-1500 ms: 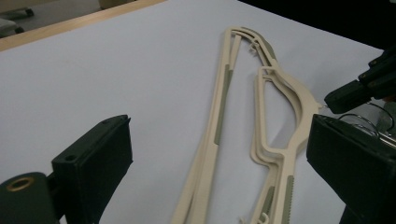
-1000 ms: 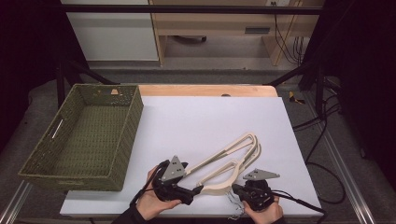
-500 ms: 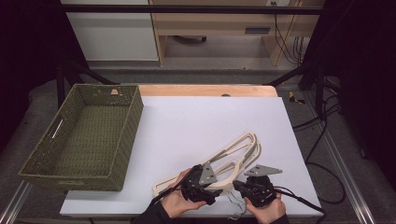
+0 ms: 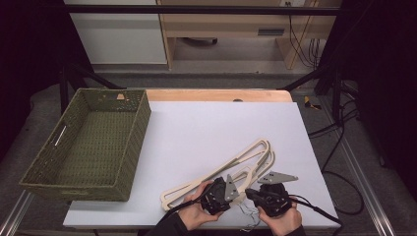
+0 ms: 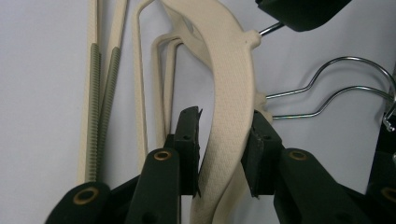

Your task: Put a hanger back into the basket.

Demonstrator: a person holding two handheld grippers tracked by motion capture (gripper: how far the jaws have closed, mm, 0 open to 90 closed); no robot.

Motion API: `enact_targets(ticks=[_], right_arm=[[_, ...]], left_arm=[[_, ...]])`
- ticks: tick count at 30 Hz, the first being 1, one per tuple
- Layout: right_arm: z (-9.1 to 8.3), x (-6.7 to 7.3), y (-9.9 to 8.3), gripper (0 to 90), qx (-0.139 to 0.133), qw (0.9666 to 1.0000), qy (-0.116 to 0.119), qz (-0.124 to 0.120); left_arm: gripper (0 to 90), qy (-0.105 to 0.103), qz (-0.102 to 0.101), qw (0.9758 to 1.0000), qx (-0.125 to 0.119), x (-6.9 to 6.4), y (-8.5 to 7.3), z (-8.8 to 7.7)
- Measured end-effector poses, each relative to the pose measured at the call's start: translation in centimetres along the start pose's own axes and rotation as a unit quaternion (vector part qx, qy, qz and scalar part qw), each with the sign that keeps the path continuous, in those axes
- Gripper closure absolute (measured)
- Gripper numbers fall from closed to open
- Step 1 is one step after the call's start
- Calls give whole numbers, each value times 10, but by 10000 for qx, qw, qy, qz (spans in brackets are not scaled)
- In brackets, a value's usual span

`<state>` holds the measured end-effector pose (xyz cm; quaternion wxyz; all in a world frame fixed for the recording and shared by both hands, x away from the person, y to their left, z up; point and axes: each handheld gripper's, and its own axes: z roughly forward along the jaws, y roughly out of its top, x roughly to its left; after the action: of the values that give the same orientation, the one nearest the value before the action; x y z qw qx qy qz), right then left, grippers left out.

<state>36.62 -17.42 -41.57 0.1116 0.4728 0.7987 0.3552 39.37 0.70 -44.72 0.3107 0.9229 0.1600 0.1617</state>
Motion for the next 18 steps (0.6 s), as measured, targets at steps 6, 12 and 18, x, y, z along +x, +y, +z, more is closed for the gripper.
enact_targets(ticks=[6, 12, 18], right_arm=[[-3, 0, 2, 890, -74, 10000, 23, -20], [-10, -4, 5, 798, -290, 9991, 303, -63], [-29, -17, 12, 583, -1131, 9933, 215, -132]], left_arm=[[716, 54, 44, 10000, 10, -3, 2, -2], [741, -14, 102, 9999, 43, -4, 5, -3], [764, 83, 141, 9999, 42, -2, 5, -7]])
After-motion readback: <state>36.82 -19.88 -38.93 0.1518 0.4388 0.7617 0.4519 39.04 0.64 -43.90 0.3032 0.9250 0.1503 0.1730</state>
